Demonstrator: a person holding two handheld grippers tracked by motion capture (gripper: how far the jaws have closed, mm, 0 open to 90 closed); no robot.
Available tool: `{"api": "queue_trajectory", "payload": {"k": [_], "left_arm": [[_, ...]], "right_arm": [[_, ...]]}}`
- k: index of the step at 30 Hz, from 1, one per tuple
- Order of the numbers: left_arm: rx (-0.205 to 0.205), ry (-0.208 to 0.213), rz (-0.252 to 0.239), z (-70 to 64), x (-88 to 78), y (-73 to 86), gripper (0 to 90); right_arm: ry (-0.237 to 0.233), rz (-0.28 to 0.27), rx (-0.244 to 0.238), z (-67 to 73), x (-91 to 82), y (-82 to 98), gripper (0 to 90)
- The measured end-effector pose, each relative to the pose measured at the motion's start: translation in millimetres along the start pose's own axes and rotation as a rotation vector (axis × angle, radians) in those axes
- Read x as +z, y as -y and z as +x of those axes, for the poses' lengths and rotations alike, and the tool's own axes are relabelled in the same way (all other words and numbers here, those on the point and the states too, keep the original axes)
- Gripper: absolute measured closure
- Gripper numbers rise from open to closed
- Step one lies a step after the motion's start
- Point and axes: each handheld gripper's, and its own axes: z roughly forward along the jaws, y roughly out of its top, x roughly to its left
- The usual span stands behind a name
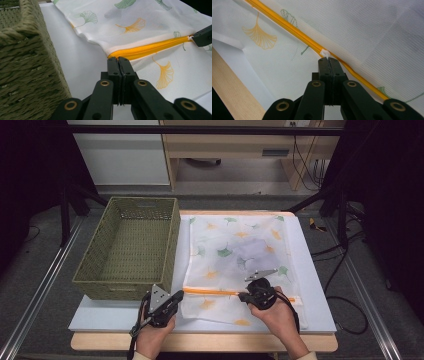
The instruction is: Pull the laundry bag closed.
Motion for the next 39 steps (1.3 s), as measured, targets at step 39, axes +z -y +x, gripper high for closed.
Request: {"api": "queue_trajectory", "payload": {"k": [39], "left_arm": [[-0.003,0.004,0.02,-0.1,1.9,2.6,89.3]], "right_arm": [[0.063,0.002,0.065,-28.7,-21.8,27.9,90.0]]}}
